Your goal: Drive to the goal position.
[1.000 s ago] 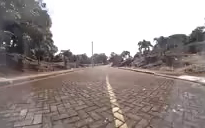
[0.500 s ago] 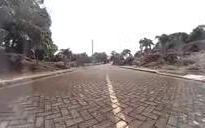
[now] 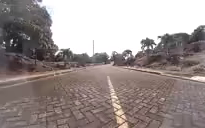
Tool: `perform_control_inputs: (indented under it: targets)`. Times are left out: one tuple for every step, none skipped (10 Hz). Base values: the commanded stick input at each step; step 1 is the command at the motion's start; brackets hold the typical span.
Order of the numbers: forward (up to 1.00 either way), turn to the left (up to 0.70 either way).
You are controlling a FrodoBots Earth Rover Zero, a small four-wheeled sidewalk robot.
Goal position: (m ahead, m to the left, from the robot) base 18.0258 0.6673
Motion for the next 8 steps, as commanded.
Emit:
perform_control_inputs:
  targets:
    - [0.70,0.00]
    - [0.70,0.00]
    - [0.70,0.00]
    - [0.70,0.00]
    - [0.70,0.00]
    - [0.70,0.00]
    - [0.70,0.00]
    - [0.70,0.00]
